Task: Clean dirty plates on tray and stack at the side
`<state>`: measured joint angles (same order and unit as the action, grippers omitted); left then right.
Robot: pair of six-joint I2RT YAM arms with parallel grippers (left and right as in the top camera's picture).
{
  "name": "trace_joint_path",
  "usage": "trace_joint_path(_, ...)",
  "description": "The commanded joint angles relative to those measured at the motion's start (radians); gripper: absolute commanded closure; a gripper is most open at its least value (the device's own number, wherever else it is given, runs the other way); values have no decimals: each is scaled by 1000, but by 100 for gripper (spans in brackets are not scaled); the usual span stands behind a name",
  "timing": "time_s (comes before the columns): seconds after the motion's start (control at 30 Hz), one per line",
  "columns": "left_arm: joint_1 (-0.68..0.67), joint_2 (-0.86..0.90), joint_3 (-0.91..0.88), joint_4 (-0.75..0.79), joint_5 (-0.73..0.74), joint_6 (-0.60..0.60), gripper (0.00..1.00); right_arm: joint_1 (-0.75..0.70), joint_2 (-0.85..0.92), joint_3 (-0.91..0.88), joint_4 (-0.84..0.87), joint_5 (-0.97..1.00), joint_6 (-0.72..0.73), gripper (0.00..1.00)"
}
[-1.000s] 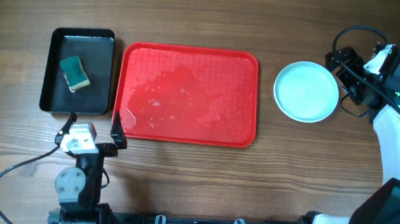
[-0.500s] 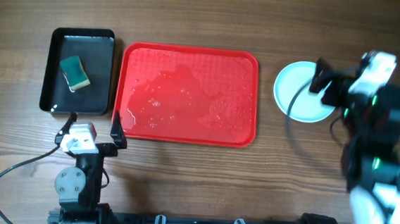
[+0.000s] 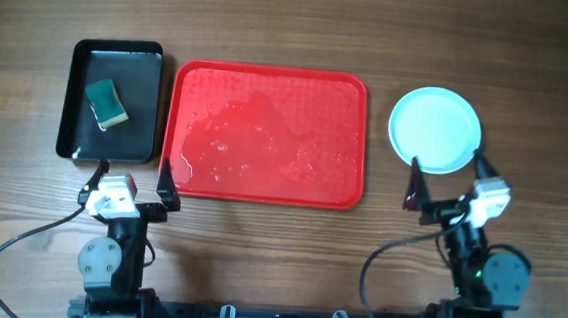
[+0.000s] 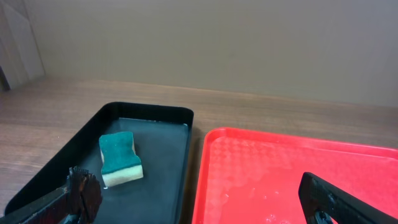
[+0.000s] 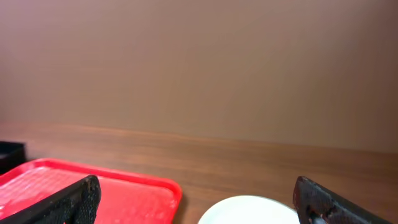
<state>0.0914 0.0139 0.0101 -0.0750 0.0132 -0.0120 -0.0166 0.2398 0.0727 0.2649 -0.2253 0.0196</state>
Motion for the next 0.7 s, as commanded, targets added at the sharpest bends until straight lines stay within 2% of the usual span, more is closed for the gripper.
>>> trace_joint_path(0.0, -5, -7, -5, 0, -3, 8, 0, 53, -106, -59, 11, 66, -18, 0)
trace_joint_path(0.2, -5, -7, -5, 0, -3, 8, 0, 89, -196, -68, -73, 117, -19, 0)
trace_joint_path(0.47, -5, -7, -5, 0, -3, 8, 0, 90, -237, -68, -252, 23, -10, 0)
trace_joint_path(0.67, -5, -7, -5, 0, -3, 8, 0, 89, -236, -68, -251, 23, -10, 0)
